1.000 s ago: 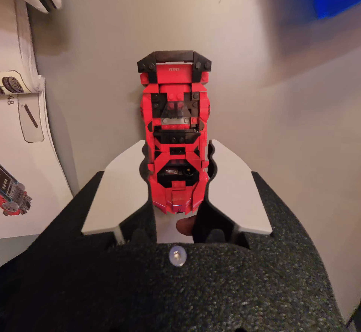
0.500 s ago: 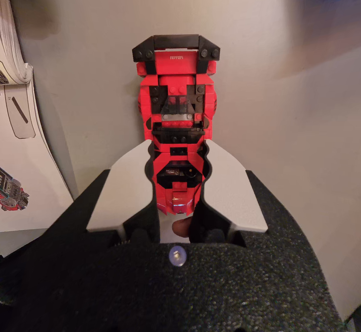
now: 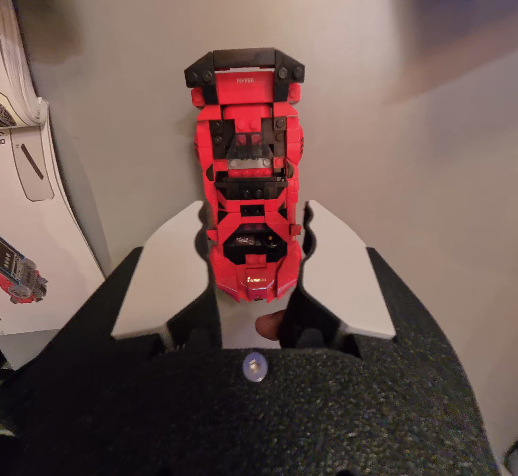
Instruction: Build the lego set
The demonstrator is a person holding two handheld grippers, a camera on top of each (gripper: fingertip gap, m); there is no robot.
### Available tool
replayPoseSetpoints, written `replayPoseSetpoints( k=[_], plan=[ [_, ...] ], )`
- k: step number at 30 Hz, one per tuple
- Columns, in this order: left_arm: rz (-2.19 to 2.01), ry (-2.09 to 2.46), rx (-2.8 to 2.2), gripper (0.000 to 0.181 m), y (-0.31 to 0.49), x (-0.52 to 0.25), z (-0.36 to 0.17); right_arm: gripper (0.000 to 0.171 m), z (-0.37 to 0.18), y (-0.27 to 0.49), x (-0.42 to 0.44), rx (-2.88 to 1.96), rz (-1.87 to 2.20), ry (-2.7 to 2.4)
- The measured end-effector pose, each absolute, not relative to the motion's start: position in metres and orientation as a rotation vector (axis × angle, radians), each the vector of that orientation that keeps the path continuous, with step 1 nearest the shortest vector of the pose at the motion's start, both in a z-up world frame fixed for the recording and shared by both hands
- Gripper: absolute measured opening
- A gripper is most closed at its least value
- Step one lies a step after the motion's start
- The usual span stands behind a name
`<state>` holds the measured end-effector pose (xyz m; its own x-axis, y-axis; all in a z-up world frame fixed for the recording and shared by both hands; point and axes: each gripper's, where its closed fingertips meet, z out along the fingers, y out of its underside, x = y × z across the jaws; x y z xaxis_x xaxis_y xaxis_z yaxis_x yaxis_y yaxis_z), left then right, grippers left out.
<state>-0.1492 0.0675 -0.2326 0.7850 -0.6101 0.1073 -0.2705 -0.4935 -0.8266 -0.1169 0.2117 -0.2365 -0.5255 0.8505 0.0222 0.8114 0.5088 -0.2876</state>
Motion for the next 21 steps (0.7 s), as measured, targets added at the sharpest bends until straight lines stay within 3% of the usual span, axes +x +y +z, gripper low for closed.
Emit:
replayPoseSetpoints(
  k=[5,13,21],
  plan=[
    [-0.491,0.656,-2.102,0.005,0.067,-0.149,-0.233,0.093,-0.255,0.21,-0.115,-1.489,0.315,-2.606],
    [-0.49,0.652,-2.103,0.005,0.068,-0.15,-0.234,0.077,-0.271,0.204,-0.122,-1.436,0.268,-2.637],
    [-0.487,0.648,-2.1,0.005,0.068,-0.151,-0.233,0.076,-0.265,0.202,-0.125,-1.419,0.374,-2.582]
  ],
)
